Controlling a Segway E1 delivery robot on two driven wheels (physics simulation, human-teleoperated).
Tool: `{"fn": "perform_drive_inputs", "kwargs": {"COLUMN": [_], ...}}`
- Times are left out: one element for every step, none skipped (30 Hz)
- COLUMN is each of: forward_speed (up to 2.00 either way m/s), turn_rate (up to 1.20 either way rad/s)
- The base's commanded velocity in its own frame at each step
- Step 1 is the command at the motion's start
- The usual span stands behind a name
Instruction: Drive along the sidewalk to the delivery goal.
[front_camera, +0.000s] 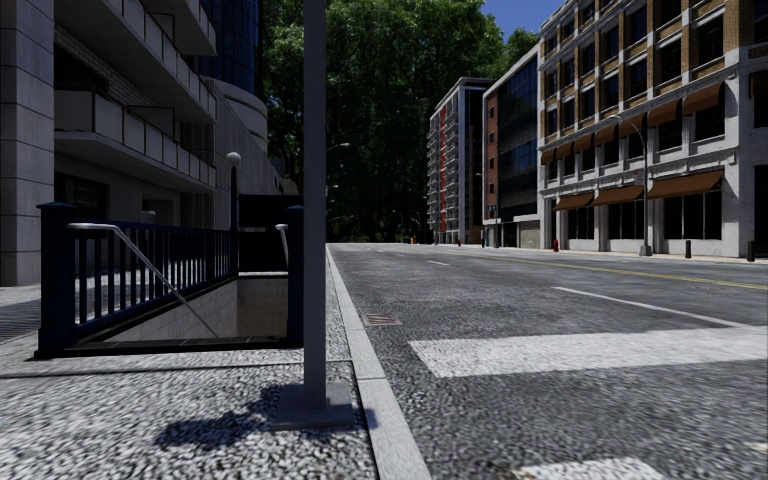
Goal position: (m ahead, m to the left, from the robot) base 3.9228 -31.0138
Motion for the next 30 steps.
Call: {"fn": "perform_drive_inputs", "kwargs": {"forward_speed": [0.00,0.00,0.00,0.00,0.00,0.00,0.00,0.00,0.00,0.00,0.00,0.00,0.00,0.00,0.00,0.00,0.00,0.00,0.00,0.00,0.00,0.00,0.00,0.00,0.00,0.00,0.00,0.00,0.00,0.00], "turn_rate": [0.00,0.00,0.00,0.00,0.00,0.00,0.00,0.00,0.00,0.00,0.00,0.00,0.00,0.00,0.00,0.00,0.00,0.00,0.00,0.00,0.00,0.00,0.00,0.00,0.00,0.00,0.00,0.00,0.00,0.00]}}
